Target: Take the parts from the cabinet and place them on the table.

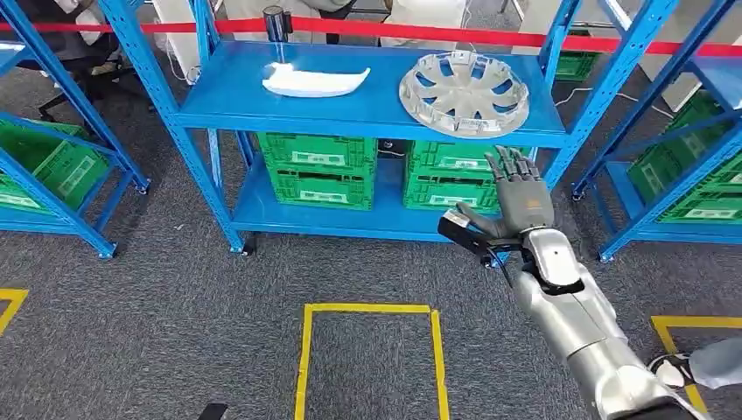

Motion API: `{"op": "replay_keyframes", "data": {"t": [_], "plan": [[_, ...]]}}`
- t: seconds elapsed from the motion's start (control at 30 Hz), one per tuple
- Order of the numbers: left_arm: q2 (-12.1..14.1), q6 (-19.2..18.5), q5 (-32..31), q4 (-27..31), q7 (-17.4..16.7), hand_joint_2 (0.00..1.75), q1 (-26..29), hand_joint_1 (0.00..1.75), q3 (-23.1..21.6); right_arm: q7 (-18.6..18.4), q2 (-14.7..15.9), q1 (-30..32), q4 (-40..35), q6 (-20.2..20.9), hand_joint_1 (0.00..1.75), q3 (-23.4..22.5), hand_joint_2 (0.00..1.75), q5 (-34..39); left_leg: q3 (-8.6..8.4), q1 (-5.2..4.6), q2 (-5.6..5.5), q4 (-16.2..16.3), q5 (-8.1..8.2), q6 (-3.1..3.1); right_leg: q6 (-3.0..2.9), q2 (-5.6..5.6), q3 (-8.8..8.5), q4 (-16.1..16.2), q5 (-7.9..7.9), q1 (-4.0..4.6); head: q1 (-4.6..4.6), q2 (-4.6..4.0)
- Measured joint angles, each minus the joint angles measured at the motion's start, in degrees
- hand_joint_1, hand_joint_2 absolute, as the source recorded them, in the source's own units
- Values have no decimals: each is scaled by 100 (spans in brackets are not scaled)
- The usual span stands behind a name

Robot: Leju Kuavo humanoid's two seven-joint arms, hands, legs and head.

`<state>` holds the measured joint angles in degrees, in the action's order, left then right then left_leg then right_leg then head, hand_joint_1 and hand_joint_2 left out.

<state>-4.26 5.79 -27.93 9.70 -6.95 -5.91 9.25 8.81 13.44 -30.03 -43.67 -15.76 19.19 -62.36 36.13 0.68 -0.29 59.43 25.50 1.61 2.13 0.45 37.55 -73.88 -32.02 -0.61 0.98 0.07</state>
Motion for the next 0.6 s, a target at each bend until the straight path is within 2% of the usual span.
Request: {"op": "replay_keyframes", "data": {"t": [0.03,0.07,0.1,0.13,0.17,0.2,0.23,0.27,0.3,0.33,0.37,0.4,0.43,0.47,0.5,0.6], "plan": [[0,0,2,-2,2,0,14,0,11,-44,-24,74,-44,46,0,18,0,-48,-89,-4,-16,-1,83,2,8,-2,270,-216,-375,4,4,0],[2,0,4,-2,9,0,27,0,13,-63,-39,117,-80,70,0,37,0,-83,-156,-6,-25,-1,136,4,1,-4,378,-222,-541,3,4,0],[2,0,13,-2,13,0,45,0,17,-94,-57,167,-113,92,0,59,0,-109,-254,-12,-36,-1,216,-2,-13,-6,431,-64,-575,4,4,0],[4,-2,15,-2,28,0,58,0,24,-114,-63,205,-150,94,0,74,0,-116,-347,-20,-42,-1,286,-12,-38,-7,392,234,-404,10,4,0],[7,-4,13,-2,46,0,68,0,31,-163,-65,253,-220,98,0,83,0,-137,-448,-29,-44,-1,359,-22,-85,-10,292,674,-38,22,4,0],[9,-6,13,-2,57,0,78,0,41,-218,-65,315,-303,100,0,92,0,-170,-534,-34,-43,-5,435,-30,-155,-27,173,1181,501,47,7,0],[4,-20,11,-9,61,0,90,0,48,-264,-65,372,-382,103,0,98,0,-216,-589,-41,-52,11,487,-43,-209,-48,162,1468,915,92,4,0],[9,-28,-4,-5,63,0,80,0,52,-319,-68,434,-471,129,0,109,0,-249,-598,-47,-79,-2,552,-103,-204,-35,131,1453,755,116,11,0],[11,-28,-7,2,59,0,81,0,57,-347,-68,499,-561,144,0,114,0,-262,-611,-35,-70,-56,608,-141,-225,-25,84,1458,754,138,11,0],[11,-28,-15,2,65,0,91,0,57,-358,-68,556,-674,146,0,116,0,-301,-680,-40,-68,24,545,-187,-279,-11,48,1518,738,126,13,0],[13,-28,-17,4,68,0,87,0,59,-384,-68,583,-763,171,0,118,0,-315,-756,-51,-67,-24,558,-230,-328,-7,-49,1527,732,111,11,0],[29,-28,-18,11,74,0,83,0,59,-398,-79,621,-831,181,0,125,0,-317,-731,-41,-52,48,597,-244,-349,-9,-142,1562,729,78,11,0],[20,-28,-18,11,96,0,71,0,59,-415,-79,640,-944,192,0,127,0,-321,-628,-47,-36,326,585,-255,-389,-6,-225,1564,682,70,-11,0],[13,-28,-17,11,96,0,59,0,59,-417,-79,648,-996,199,0,127,0,-321,-373,-35,-27,751,621,-286,-407,-7,-270,1564,631,68,-20,0],[15,-28,-17,11,96,0,58,0,59,-417,-79,675,-1023,208,0,127,0,-321,-146,-23,-23,1079,727,-312,-413,-5,-308,1564,592,70,-20,0],[15,-28,-17,11,96,0,58,0,59,-417,-79,675,-1023,208,0,127,0,-321,-146,-23,-23,1079,727,-312,-413,-5,-308,1564,592,70,-20,0]]}}
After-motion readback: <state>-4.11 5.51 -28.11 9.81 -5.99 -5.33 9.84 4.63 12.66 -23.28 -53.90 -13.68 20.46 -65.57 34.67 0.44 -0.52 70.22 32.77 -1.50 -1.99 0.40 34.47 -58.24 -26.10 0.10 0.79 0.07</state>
